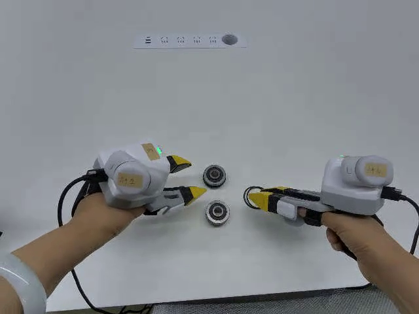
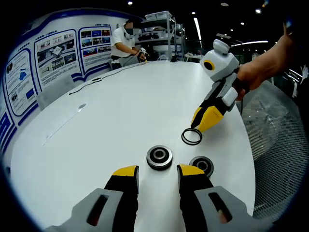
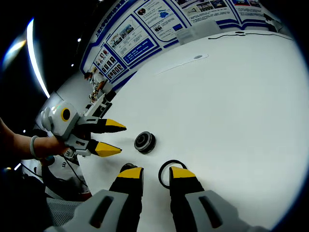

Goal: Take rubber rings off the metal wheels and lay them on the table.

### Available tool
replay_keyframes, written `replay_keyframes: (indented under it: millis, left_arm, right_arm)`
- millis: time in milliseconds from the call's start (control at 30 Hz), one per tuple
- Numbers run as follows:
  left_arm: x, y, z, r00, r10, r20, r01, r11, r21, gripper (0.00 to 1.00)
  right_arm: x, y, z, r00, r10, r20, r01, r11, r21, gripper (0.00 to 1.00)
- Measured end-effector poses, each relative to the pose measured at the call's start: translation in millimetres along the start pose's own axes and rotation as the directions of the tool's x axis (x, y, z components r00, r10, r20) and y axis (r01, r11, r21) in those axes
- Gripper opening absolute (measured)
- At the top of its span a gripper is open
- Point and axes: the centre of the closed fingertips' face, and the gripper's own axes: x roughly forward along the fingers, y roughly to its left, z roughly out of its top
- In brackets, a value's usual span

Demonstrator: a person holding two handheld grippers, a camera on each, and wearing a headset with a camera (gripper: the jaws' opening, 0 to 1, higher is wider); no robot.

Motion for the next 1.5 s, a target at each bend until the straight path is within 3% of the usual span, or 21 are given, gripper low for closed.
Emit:
replay_keyframes:
  millis: [500, 1133, 1500]
  left_arm:
    - [18.1, -3.5, 11.5, 0.9993, -0.036, -0.013, 0.036, 0.999, 0.036, 0.28]
    - [33.6, -4.5, 4.9, 0.9965, -0.057, -0.06, 0.06, 0.997, 0.041, 0.2]
    - [36.4, -5.1, 5.0, 0.9958, -0.064, -0.065, 0.067, 0.997, 0.043, 0.15]
  right_arm:
    - [3.3, 2.3, 1.2, 1.0, 0.009, 0.002, -0.009, 1.0, 0.003, 0.22]
    - [5.3, 1.8, 1.5, 0.9999, 0.014, 0.003, -0.014, 1.0, 0.015, 0.21]
    - [6.3, 2.3, 3.1, 0.9998, 0.021, 0.007, -0.021, 1.0, 0.019, 0.21]
